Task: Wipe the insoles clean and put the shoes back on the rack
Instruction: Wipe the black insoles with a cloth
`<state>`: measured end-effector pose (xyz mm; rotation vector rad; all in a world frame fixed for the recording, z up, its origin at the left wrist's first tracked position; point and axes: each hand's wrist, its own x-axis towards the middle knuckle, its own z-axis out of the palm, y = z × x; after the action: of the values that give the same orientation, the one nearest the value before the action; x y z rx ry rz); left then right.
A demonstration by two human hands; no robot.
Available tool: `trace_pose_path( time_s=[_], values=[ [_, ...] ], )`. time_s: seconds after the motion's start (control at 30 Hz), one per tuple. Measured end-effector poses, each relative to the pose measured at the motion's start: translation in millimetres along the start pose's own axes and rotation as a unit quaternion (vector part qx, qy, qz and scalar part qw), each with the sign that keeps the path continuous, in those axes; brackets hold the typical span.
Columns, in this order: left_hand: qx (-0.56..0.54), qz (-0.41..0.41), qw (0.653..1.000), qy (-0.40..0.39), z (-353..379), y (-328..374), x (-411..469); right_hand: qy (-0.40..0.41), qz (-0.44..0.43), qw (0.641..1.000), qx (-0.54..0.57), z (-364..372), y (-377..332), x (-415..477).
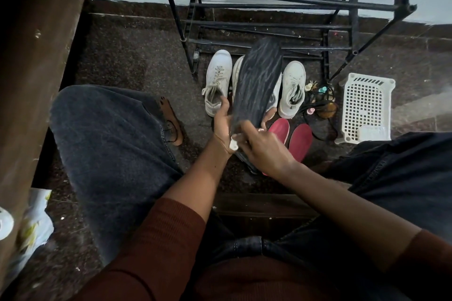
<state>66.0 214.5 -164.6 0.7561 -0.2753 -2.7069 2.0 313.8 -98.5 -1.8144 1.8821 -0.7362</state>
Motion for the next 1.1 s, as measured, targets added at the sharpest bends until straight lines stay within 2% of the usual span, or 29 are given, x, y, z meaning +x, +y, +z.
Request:
trace_pose_path(
  time_s=[0.1,0.2,0.27,0.37,0.5,0.6,0.7,0.8,0.87,0.9,0.93,1.0,1.03,1.07,1.1],
  values=[
    [-0.002,-0.032,0.999,0.012,2,-3,0,-0.002,-0.001,1.000,-0.018,-8,7,4],
    [0.002,-0.048,0.998,0.028,9,-9,-1,0.042,0.054,0.997,-0.024,-16,18,29],
    [-0.025,-0.050,0.998,0.008,12,-12,-6,0.086,0.096,0.991,-0.021,-19,24,43],
    [-0.008,-0.033,0.999,0.016,12,-14,-6,0.122,0.135,0.983,0.003,-18,24,49],
    [-0.006,-0.015,0.997,0.075,4,-7,-2,0.052,0.091,0.994,0.019,-6,10,25],
    [0.006,-0.006,0.998,0.056,0,-4,2,0.002,0.025,1.000,0.013,0,-1,0],
    [0.029,-0.008,0.999,0.044,2,-8,1,-0.009,0.019,1.000,0.014,-8,1,0],
    [0.002,-0.030,0.999,0.016,8,-10,-1,0.049,0.070,0.996,-0.005,-22,12,23],
    [-0.013,-0.044,0.999,-0.029,13,-8,-5,0.099,0.152,0.983,0.028,-34,19,42],
    [-0.008,-0.044,0.998,-0.050,17,-6,-7,0.137,0.212,0.962,0.101,-41,23,50],
    [-0.009,-0.045,0.996,-0.073,20,-4,-9,0.177,0.264,0.923,0.217,-49,25,56],
    [-0.011,-0.044,0.994,-0.101,28,3,-11,0.227,0.307,0.794,0.474,-64,31,60],
    [-0.015,-0.040,0.993,-0.109,32,6,-12,0.227,0.307,0.742,0.552,-70,33,58],
    [-0.022,-0.038,0.992,-0.119,33,8,-11,0.214,0.308,0.712,0.594,-74,35,55],
    [-0.028,-0.036,0.991,-0.124,34,9,-10,0.196,0.306,0.697,0.618,-76,35,51]
  ],
)
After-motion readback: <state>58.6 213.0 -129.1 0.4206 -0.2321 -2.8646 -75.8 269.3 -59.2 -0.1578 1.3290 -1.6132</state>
